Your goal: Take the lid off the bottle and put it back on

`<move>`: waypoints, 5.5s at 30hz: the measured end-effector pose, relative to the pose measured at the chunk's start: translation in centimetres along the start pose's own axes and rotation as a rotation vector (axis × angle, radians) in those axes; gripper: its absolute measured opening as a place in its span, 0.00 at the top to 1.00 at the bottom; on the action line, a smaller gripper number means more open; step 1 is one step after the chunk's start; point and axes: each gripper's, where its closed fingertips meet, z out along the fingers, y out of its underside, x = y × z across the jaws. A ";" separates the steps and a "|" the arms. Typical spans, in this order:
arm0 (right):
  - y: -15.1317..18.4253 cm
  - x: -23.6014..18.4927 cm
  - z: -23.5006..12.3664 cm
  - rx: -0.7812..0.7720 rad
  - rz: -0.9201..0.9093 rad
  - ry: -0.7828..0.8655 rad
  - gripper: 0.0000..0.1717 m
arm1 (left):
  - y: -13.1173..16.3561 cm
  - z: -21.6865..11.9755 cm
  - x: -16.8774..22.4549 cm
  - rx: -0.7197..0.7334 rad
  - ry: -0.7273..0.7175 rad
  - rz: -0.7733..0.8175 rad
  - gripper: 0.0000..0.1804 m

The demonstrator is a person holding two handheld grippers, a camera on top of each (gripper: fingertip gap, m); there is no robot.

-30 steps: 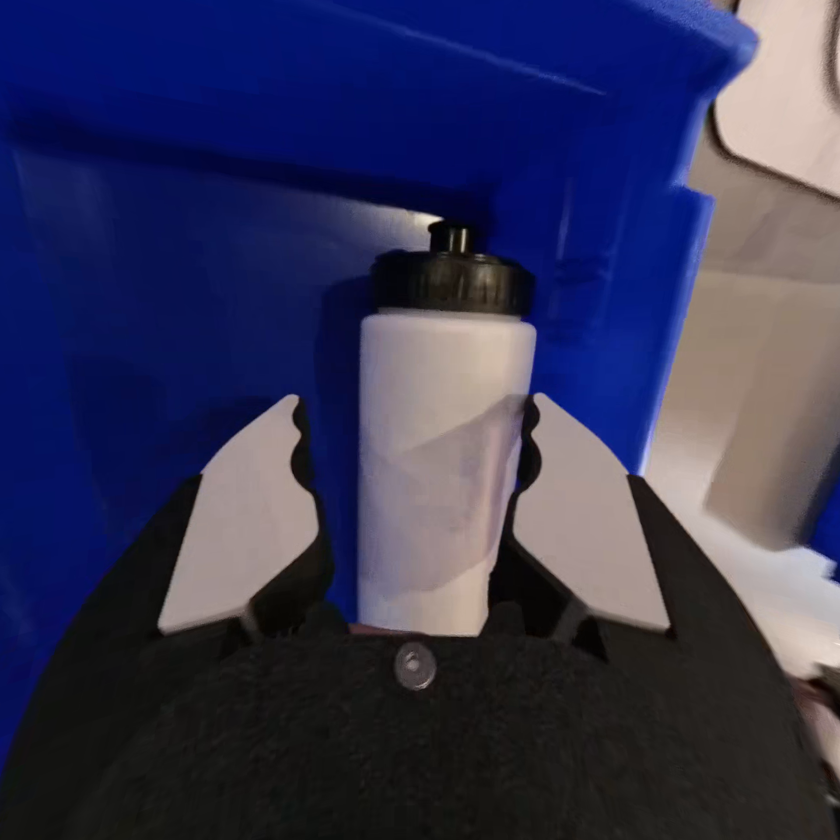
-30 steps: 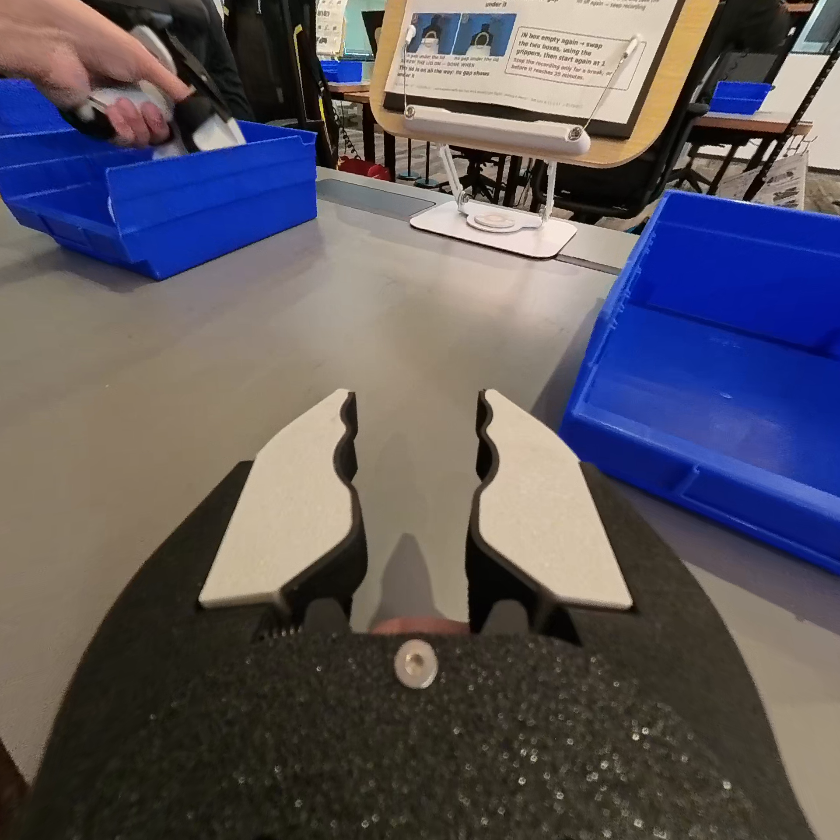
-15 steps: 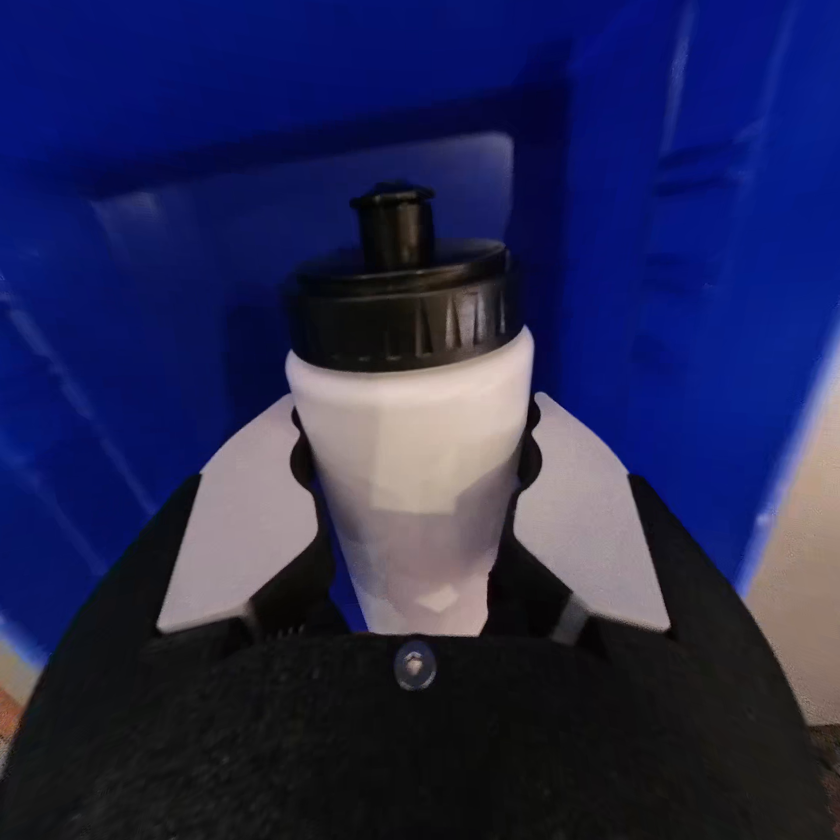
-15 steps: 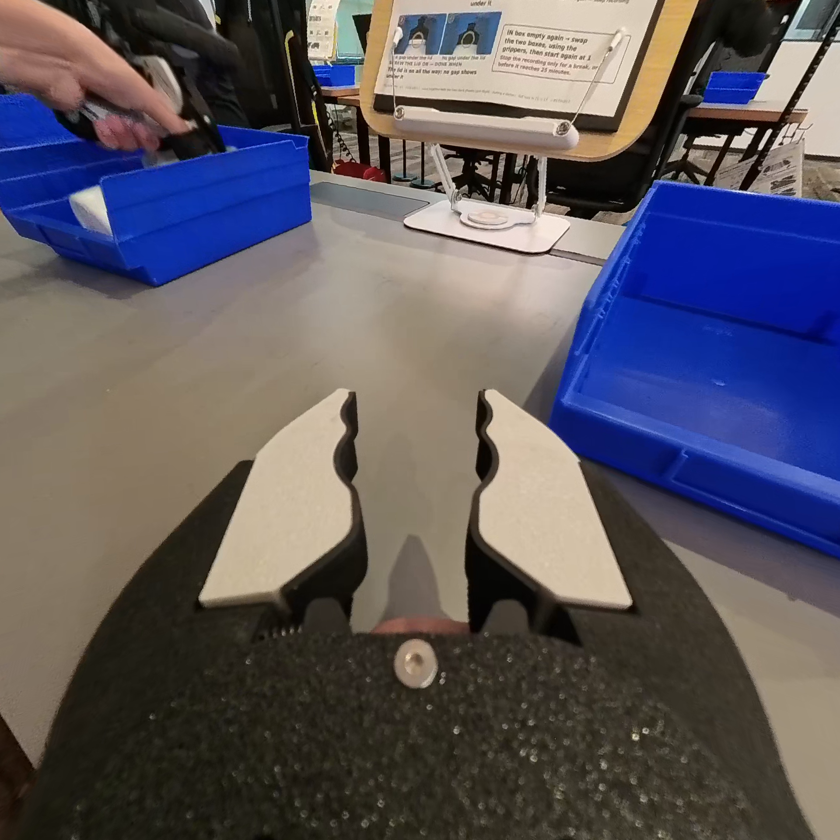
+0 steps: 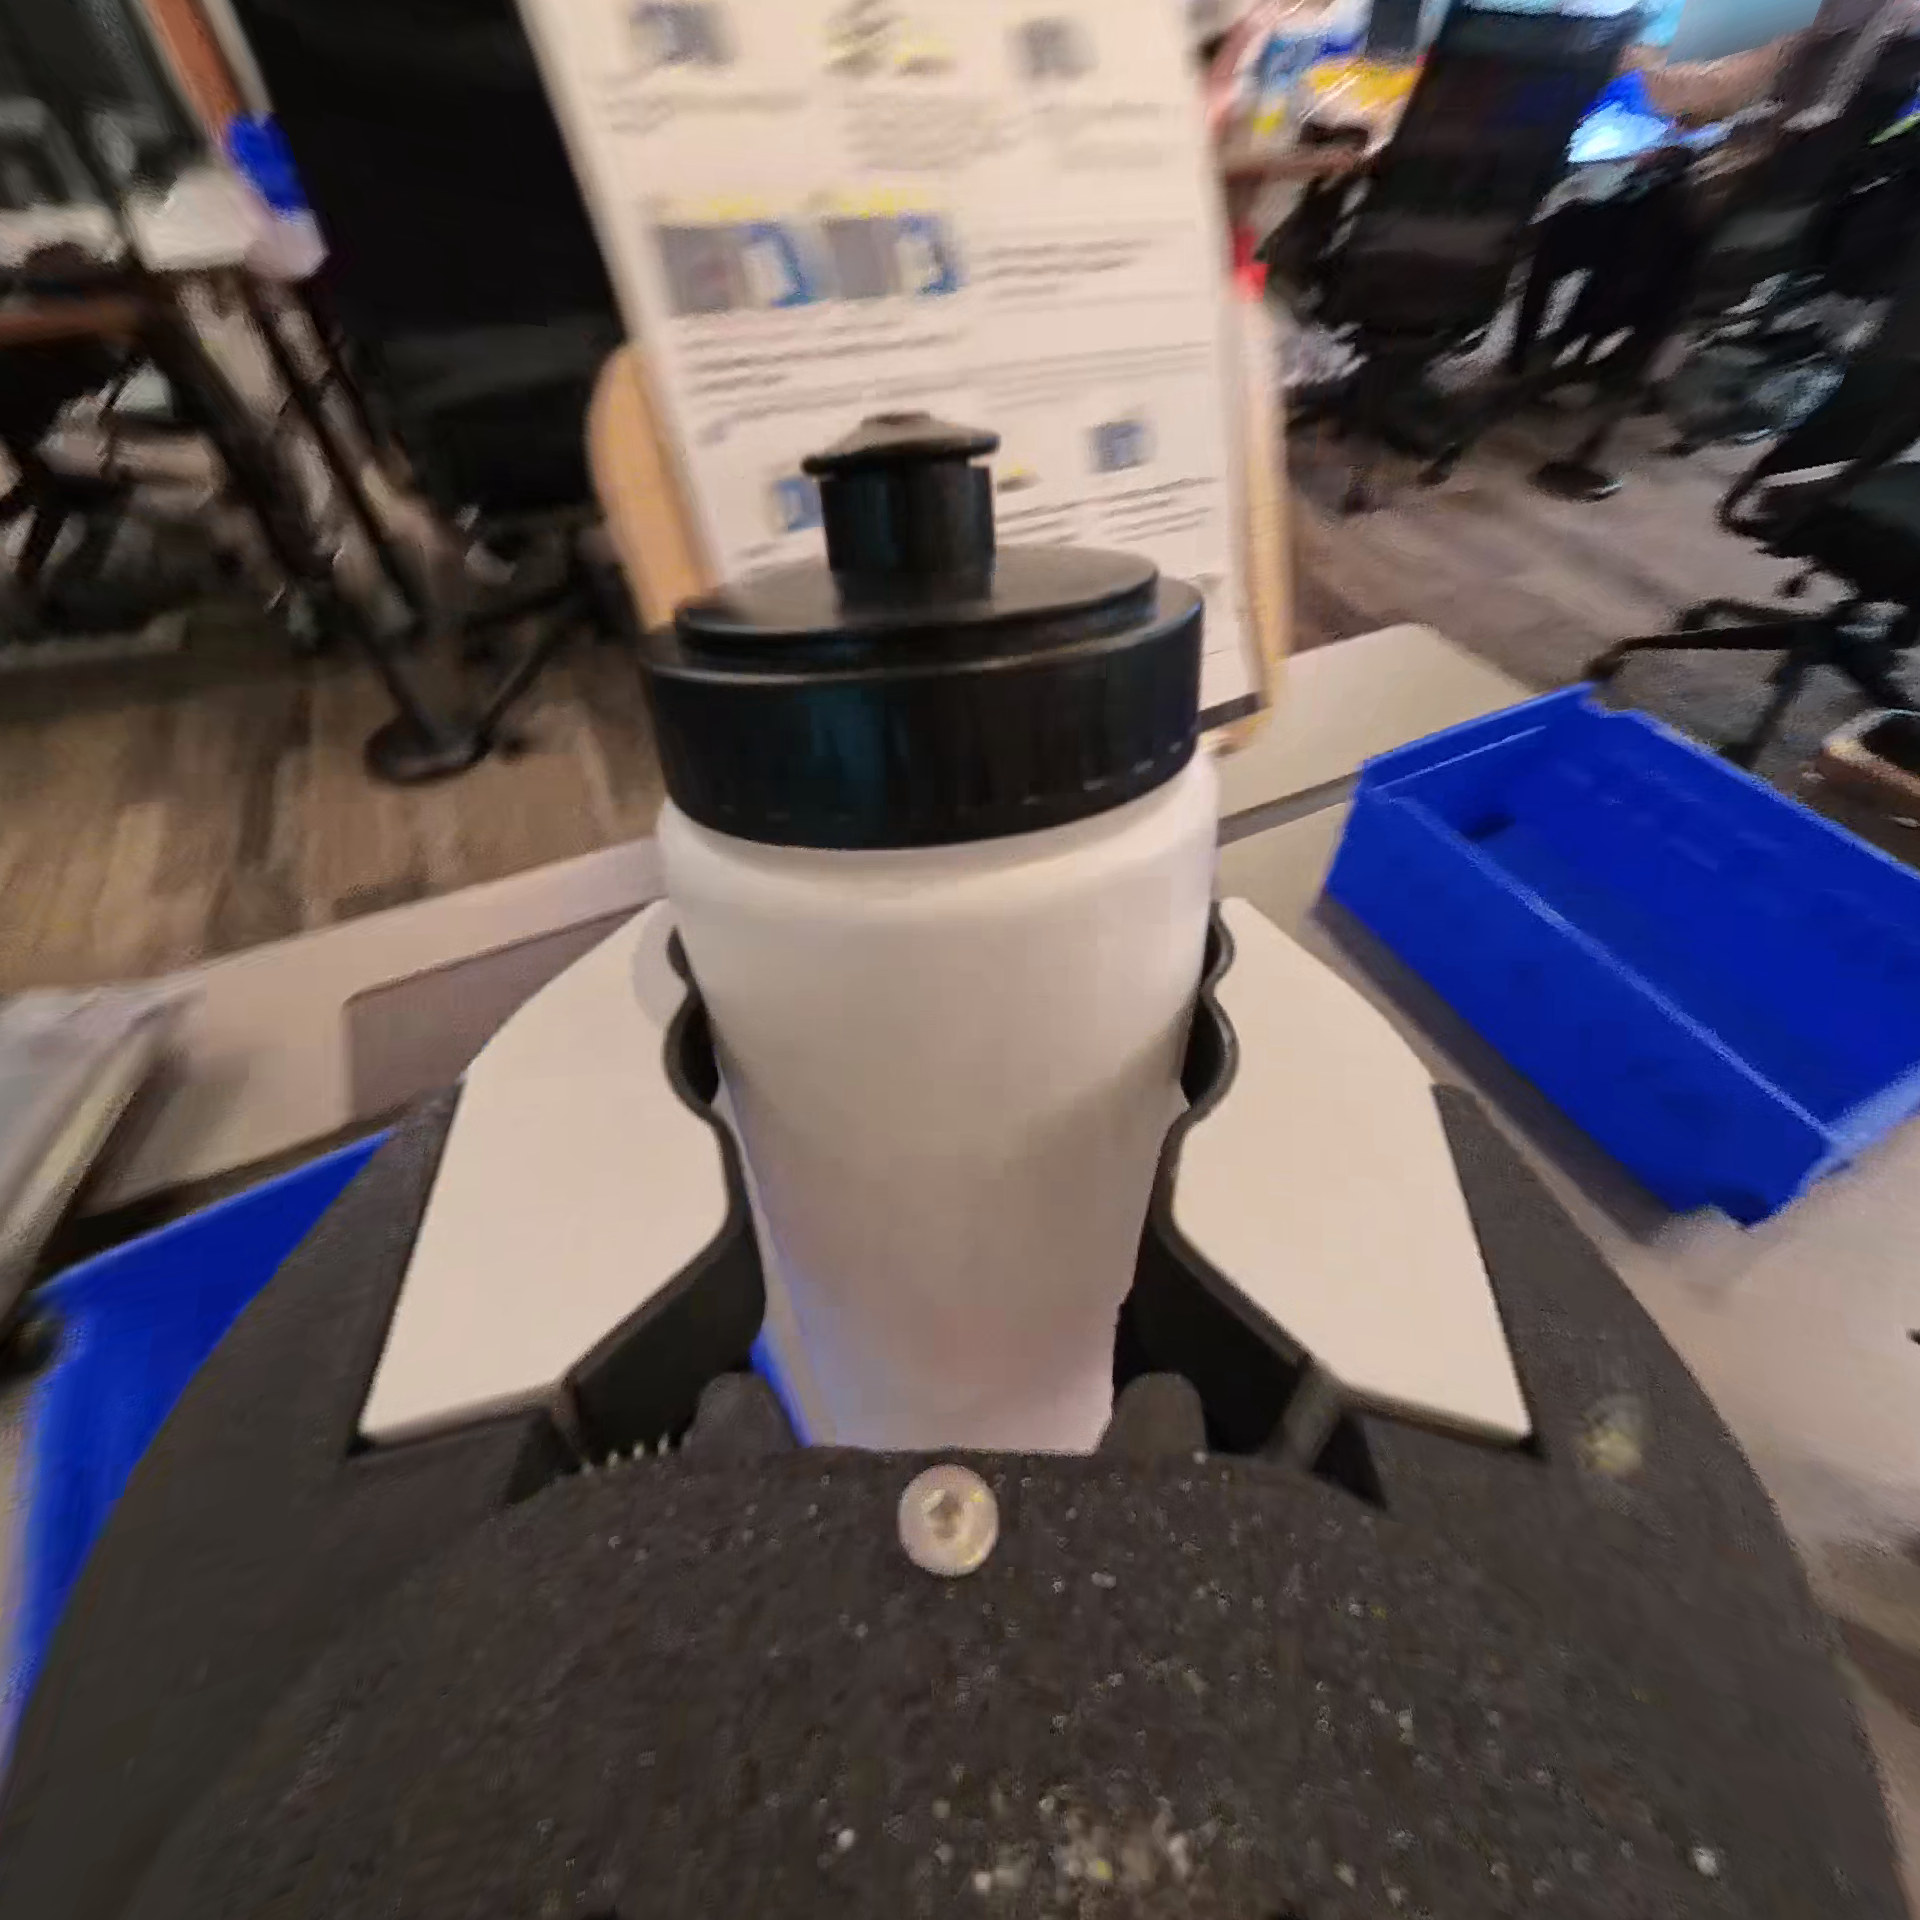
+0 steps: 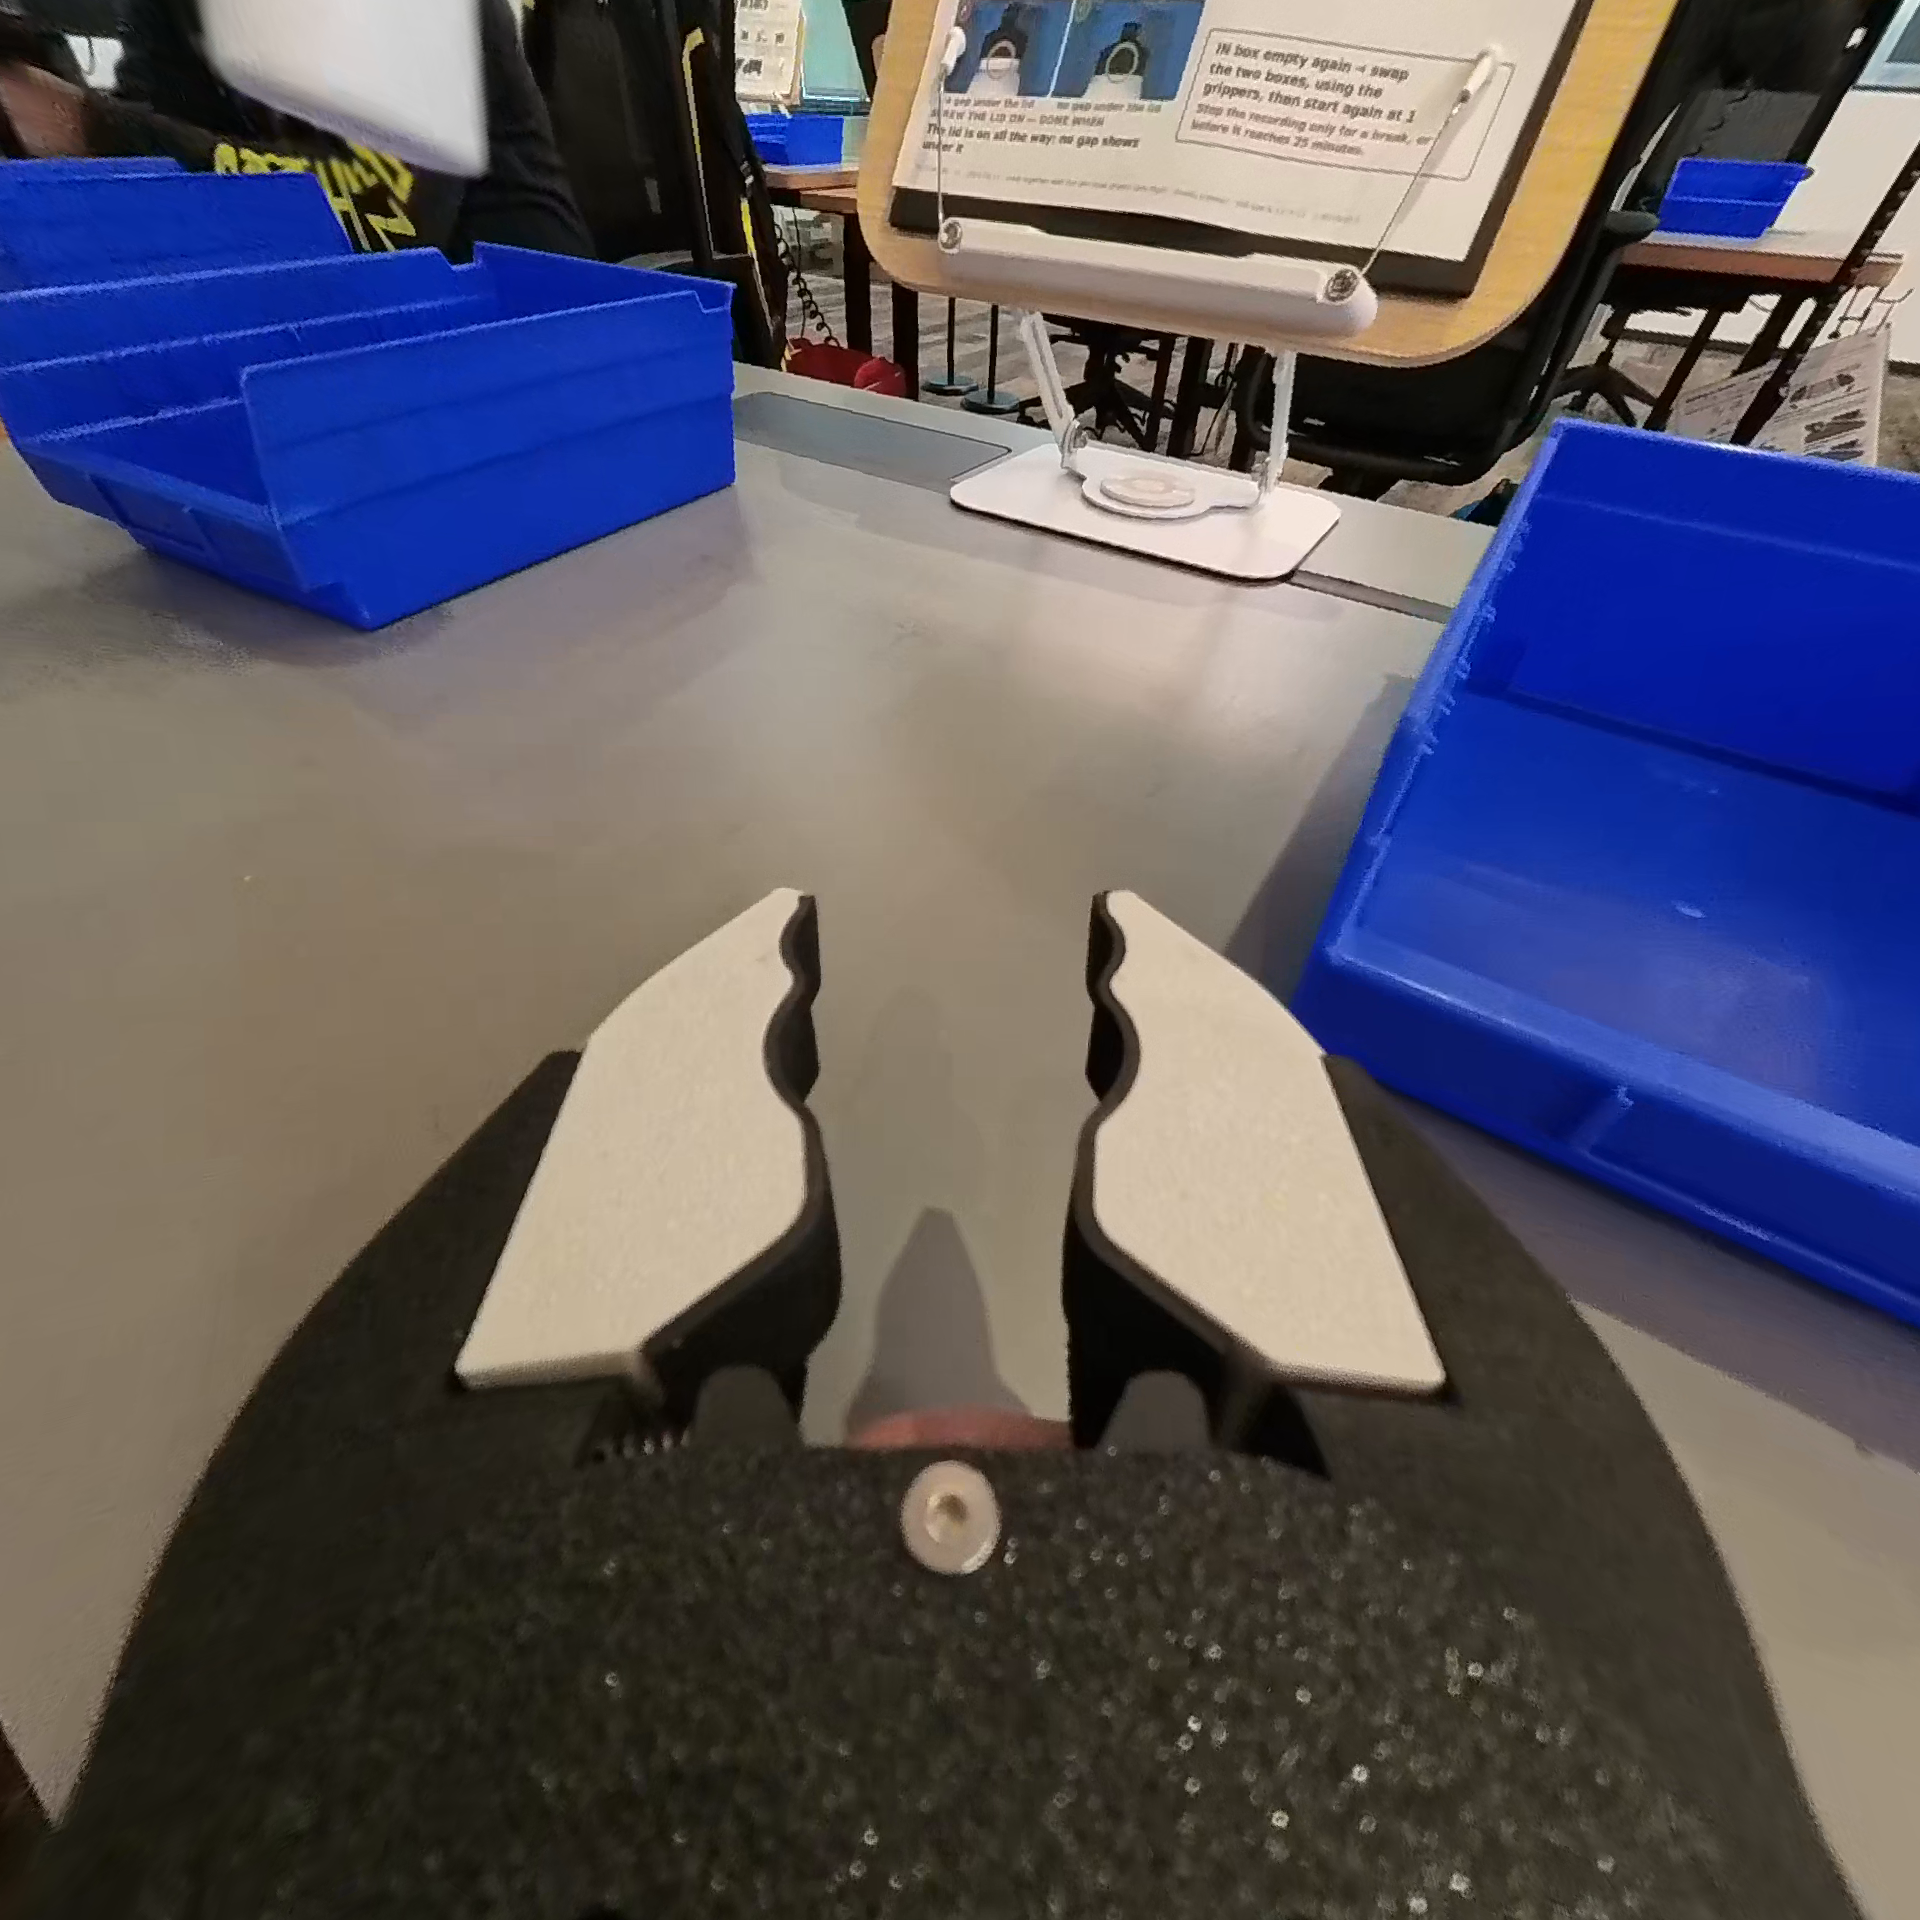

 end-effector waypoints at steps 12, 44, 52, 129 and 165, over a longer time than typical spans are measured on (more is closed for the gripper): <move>-0.1 -0.4 -0.2 0.012 -0.022 -0.002 0.71 | 10.0 12.6 10.3 0.223 0.244 0.046 0.51; -17.6 -2.3 21.0 -0.843 -0.211 -0.261 0.46 | 11.8 12.4 12.2 0.275 0.391 0.114 0.52; -15.6 -2.5 22.2 -1.046 -0.145 -0.223 0.57 | 11.8 12.4 11.9 0.273 0.387 0.091 0.52; -16.8 -2.2 21.2 -0.981 -1.066 -0.623 0.62 | 11.9 12.3 12.4 0.286 0.416 0.095 0.52; -17.8 -2.6 22.0 -0.932 -0.991 -0.546 0.50 | 11.9 12.2 12.1 0.293 0.434 0.041 0.52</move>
